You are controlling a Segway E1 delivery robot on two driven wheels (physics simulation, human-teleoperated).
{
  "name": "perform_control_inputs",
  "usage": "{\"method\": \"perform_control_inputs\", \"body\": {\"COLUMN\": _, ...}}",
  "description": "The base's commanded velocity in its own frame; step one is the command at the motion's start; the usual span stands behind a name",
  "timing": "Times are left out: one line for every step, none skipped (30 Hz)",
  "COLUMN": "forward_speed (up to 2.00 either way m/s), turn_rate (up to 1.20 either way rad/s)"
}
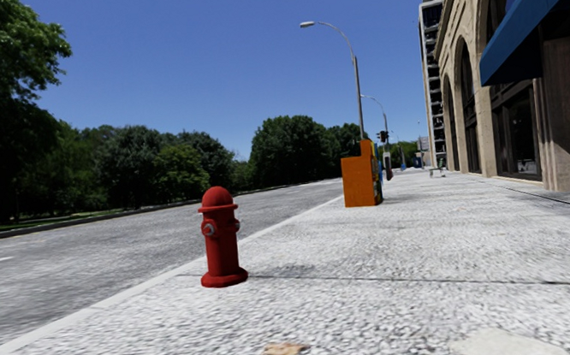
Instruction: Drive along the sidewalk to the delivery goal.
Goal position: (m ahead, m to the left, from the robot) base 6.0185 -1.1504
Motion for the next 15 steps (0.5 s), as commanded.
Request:
{"method": "perform_control_inputs", "body": {"forward_speed": 1.64, "turn_rate": -0.52}}
{"method": "perform_control_inputs", "body": {"forward_speed": 1.64, "turn_rate": -0.50}}
{"method": "perform_control_inputs", "body": {"forward_speed": 1.64, "turn_rate": -0.49}}
{"method": "perform_control_inputs", "body": {"forward_speed": 1.64, "turn_rate": -0.49}}
{"method": "perform_control_inputs", "body": {"forward_speed": 1.66, "turn_rate": -0.04}}
{"method": "perform_control_inputs", "body": {"forward_speed": 1.74, "turn_rate": 0.00}}
{"method": "perform_control_inputs", "body": {"forward_speed": 1.84, "turn_rate": 0.00}}
{"method": "perform_control_inputs", "body": {"forward_speed": 1.87, "turn_rate": 0.00}}
{"method": "perform_control_inputs", "body": {"forward_speed": 1.87, "turn_rate": 0.00}}
{"method": "perform_control_inputs", "body": {"forward_speed": 1.87, "turn_rate": 0.00}}
{"method": "perform_control_inputs", "body": {"forward_speed": 1.86, "turn_rate": 0.00}}
{"method": "perform_control_inputs", "body": {"forward_speed": 1.85, "turn_rate": 0.00}}
{"method": "perform_control_inputs", "body": {"forward_speed": 1.85, "turn_rate": 0.00}}
{"method": "perform_control_inputs", "body": {"forward_speed": 1.85, "turn_rate": 0.00}}
{"method": "perform_control_inputs", "body": {"forward_speed": 1.84, "turn_rate": 0.00}}
